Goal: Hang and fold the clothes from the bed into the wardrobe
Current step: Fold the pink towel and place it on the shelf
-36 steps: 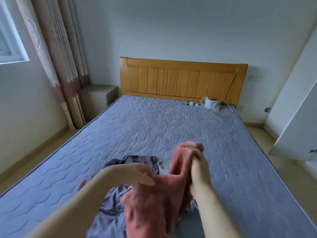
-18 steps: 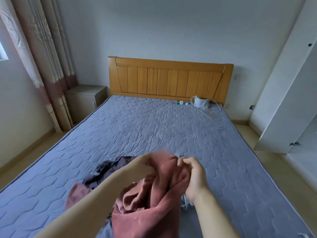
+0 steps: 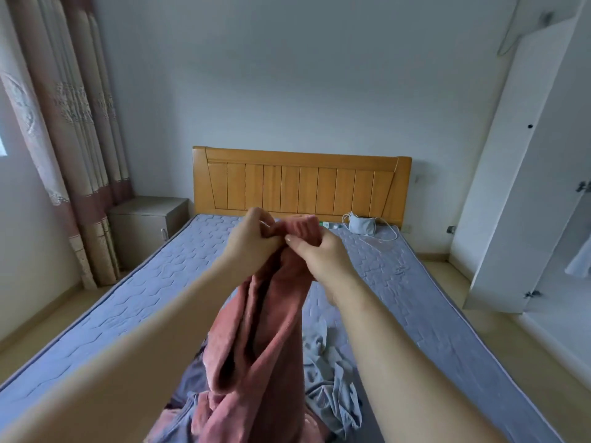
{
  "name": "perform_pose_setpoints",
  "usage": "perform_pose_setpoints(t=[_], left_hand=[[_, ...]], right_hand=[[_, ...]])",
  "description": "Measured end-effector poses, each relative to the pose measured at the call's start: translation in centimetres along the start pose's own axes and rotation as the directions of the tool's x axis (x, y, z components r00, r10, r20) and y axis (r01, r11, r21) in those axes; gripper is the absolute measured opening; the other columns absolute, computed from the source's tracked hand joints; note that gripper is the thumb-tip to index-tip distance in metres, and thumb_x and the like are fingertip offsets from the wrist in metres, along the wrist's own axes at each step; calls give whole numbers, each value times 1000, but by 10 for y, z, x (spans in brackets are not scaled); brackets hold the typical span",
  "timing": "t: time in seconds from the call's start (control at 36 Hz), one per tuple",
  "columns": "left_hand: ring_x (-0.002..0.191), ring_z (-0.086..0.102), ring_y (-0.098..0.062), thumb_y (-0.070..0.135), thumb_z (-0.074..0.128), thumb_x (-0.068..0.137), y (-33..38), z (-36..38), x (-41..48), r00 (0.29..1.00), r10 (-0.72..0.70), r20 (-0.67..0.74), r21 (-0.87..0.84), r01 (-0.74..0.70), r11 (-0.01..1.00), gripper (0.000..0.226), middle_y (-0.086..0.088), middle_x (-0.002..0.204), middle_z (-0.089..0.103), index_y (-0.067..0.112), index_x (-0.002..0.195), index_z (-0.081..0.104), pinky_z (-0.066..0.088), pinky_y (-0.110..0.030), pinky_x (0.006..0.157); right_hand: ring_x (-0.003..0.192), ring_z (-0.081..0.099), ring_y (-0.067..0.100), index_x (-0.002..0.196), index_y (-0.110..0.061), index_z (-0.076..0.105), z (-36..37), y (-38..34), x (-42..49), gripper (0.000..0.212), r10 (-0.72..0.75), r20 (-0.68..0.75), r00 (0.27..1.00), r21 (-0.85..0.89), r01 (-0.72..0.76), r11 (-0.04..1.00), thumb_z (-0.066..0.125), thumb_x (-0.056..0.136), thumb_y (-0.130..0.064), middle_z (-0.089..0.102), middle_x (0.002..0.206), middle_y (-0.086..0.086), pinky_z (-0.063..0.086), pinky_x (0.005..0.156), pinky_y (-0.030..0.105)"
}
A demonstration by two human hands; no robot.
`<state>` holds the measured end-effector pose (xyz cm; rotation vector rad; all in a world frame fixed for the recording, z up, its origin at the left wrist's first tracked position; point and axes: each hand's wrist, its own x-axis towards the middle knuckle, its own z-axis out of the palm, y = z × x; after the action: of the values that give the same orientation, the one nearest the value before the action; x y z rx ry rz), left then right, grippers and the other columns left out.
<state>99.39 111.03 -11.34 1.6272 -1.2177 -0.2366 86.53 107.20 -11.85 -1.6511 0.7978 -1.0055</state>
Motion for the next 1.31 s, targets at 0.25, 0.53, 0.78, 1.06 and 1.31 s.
perform_pose_setpoints(t=[0.25,0.53,0.78,1.06,1.31], left_hand=[[75,57,-12,15,72,75,75,-35,56,984,147,-97,-81,-155,985,35,8,80,57,27,103,54,46,-25,65],[85,59,-26,4,62,77,106,-40,84,984,94,154,85,-108,991,19,-12,90,62,10,94,59,51,-39,78],[82,60,-28,10,63,79,57,-49,90,987,-122,105,238,94,967,20,-13,88,65,8,99,65,51,-35,76],[77,61,-27,-3,66,71,147,-98,106,979,-112,-172,-470,18,882,31,-17,89,63,6,101,63,54,-42,70],[56,57,-16,-7,52,79,239,-145,104,864,71,-499,-693,-447,565,29,-2,73,56,15,99,52,48,-24,50]], right_hand=[[86,62,16,81,-27,58,-4,-78,38,12,-74,-218,973,307,140,941,56,92,-24,64,90,-1,49,67,26],[81,59,16,77,-26,56,-30,-136,67,15,-119,-346,931,335,241,911,55,92,-23,60,82,-5,47,71,27],[73,59,6,80,-25,57,-75,-152,69,12,-127,-484,866,349,324,879,58,91,-28,62,81,-7,42,52,16],[87,61,16,88,-25,56,-96,-188,71,7,-179,-549,816,326,406,854,55,93,-28,61,88,-3,50,86,31],[78,63,7,86,-25,56,-105,-268,66,9,-336,-612,716,420,655,628,53,94,-26,64,86,-5,53,73,20]])
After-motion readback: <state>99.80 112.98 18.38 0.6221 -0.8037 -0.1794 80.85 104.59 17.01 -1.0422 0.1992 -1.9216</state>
